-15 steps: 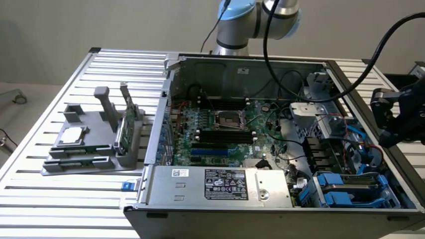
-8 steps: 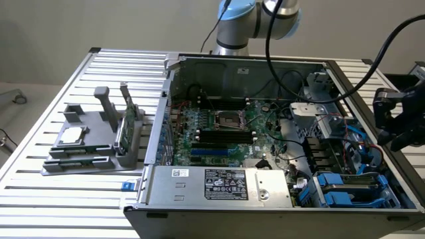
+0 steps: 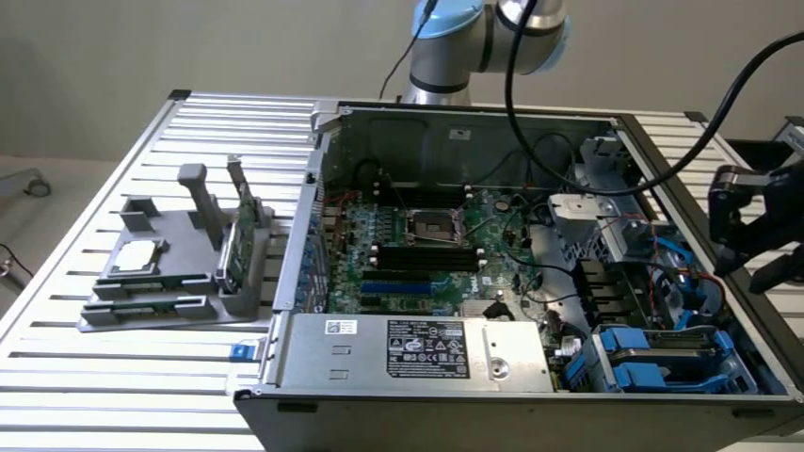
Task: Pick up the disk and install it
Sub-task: 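Insert the first disk wire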
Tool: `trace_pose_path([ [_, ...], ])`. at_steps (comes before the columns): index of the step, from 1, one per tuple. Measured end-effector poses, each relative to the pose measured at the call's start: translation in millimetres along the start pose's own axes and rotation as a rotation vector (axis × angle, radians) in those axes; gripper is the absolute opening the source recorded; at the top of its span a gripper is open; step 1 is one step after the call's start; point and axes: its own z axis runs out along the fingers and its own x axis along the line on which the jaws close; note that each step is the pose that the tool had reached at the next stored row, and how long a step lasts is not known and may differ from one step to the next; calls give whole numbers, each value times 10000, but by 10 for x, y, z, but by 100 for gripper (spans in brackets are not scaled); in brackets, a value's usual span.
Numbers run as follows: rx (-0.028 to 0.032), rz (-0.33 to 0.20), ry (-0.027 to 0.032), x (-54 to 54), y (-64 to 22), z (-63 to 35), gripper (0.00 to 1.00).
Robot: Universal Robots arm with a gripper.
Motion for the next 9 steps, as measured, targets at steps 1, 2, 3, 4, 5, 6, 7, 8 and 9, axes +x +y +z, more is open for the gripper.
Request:
trace_pose_path([
  [1,-1,90,-24,-3,-5,1,34],
  [2,-1,175,-49,-7,-11,1,34],
  [3,-2,257,-71,-12,-18,3,34],
  [4,-2,331,-91,-17,-27,5,34],
  [5,-5,406,-111,-24,-36,8,34],
  [6,-5,474,-130,-29,-45,11,34],
  [7,-7,542,-147,-34,-53,15,34],
  [8,-8,606,-164,-39,-61,20,34],
  [9,-10,670,-180,-43,-69,25,34],
])
